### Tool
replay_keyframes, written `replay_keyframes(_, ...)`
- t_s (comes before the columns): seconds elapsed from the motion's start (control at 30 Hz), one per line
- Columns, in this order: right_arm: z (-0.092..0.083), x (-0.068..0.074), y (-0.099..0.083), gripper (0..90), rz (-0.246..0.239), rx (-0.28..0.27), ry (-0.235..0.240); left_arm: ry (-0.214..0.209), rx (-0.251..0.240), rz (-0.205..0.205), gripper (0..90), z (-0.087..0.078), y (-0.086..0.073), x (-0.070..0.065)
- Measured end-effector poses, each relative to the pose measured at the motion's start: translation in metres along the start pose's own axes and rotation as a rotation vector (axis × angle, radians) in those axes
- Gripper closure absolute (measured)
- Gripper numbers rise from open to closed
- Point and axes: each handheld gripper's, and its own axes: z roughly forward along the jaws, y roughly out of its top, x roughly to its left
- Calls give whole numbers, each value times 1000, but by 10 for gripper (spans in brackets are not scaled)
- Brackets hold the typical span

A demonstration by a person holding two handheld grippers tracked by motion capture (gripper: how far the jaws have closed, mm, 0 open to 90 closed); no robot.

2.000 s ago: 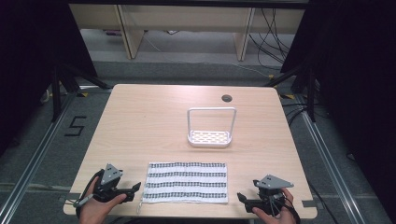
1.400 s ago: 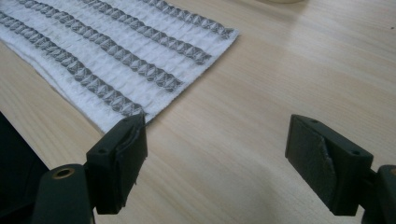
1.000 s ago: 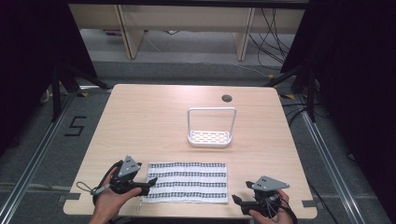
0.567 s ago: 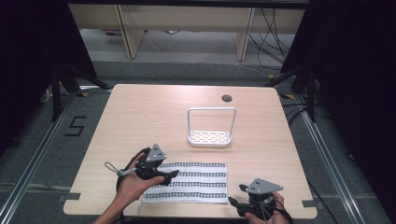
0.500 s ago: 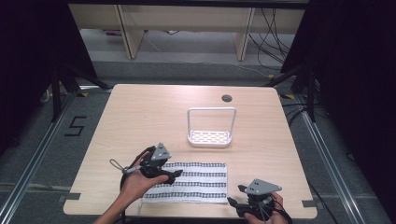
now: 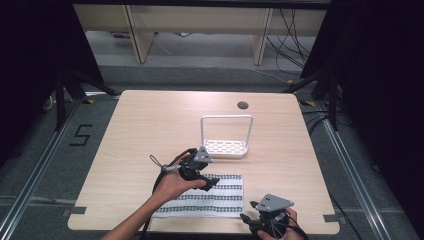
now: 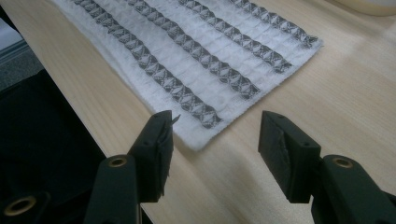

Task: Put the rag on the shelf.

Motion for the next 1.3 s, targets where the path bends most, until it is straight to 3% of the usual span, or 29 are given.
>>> replay_keyframes(0.07, 0, 1, 0, 473, -3, 1, 3, -7, 2, -13, 261, 4, 1, 0)
replay_keyframes(0.1, 2, 1, 0, 477, -25, -8, -2, -12, 27, 9, 263, 11, 5, 0)
replay_keyframes(0.13, 1, 3, 0, 479, 3, 2, -4, -15, 36, 20, 266, 16, 6, 0)
replay_keyframes(0.2, 2, 2, 0, 485, -4, 8, 0, -15, 42, 26, 272, 19, 8, -1)
replay_keyframes(0.33, 5, 5, 1, 528, -22, 25, -2, -41, 64, 57, 275, 41, 18, -6)
replay_keyframes(0.57, 9, 5, 1, 535, -17, 45, -5, -69, 83, 39, 285, 55, 28, -6)
replay_keyframes(0.73, 11, 6, 2, 538, -4, 48, -4, -73, 98, 56, 316, 64, 33, -4)
replay_keyframes(0.8, 11, 6, 2, 542, -18, 50, -4, -78, 101, 43, 332, 67, 35, -6)
replay_keyframes(0.9, 13, 9, 3, 544, 6, 65, -4, -98, 107, 73, 350, 73, 41, -9)
replay_keyframes(1.0, 15, 8, 5, 547, -20, 61, -10, -111, 112, 67, 365, 80, 43, -13)
replay_keyframes(1.3, 21, 9, 5, 578, -15, 86, -4, -138, 136, 69, 415, 92, 46, -17)
